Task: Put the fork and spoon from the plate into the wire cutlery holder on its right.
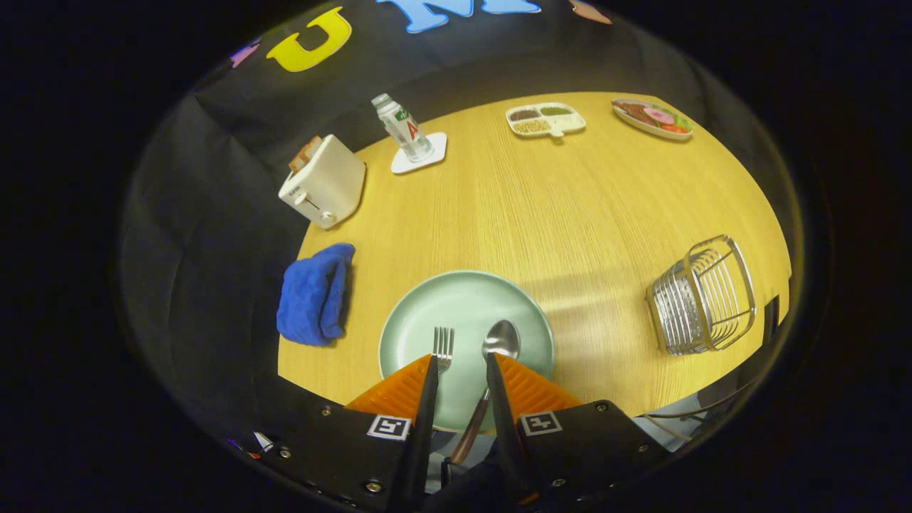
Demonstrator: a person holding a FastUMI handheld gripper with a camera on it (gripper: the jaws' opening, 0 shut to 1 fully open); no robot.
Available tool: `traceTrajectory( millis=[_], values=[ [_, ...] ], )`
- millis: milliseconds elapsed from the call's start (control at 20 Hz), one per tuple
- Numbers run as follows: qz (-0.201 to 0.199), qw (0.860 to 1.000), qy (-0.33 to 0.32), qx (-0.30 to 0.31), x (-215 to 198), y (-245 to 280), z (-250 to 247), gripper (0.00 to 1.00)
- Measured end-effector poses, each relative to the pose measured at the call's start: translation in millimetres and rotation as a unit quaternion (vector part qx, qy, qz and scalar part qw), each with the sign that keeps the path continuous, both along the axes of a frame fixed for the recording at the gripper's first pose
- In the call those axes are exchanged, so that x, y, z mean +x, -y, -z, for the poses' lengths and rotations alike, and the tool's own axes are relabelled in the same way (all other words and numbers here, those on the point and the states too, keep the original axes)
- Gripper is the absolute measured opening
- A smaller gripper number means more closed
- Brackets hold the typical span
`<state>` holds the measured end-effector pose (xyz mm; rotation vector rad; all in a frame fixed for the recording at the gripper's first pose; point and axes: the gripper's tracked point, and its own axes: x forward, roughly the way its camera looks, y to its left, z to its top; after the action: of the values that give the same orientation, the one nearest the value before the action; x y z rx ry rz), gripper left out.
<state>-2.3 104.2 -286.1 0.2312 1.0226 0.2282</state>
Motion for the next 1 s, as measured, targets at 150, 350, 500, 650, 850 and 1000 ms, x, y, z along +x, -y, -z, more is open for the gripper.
traceTrajectory(
  millis=[150,350,500,650,850,1000],
  values=[
    [0.014,0.998,-0.063,0.012,-14,-3,29,0.42],
    [0.034,0.993,-0.11,0.02,-23,-2,48,0.42],
    [0.03,0.99,-0.134,0.018,-32,-5,60,0.42],
    [0.01,0.989,-0.149,0.01,-39,-8,69,0.42],
    [0.003,0.987,-0.164,-0.003,-43,-6,76,0.15],
    [0.013,0.987,-0.158,0.004,-40,-2,72,0.15]
  ],
)
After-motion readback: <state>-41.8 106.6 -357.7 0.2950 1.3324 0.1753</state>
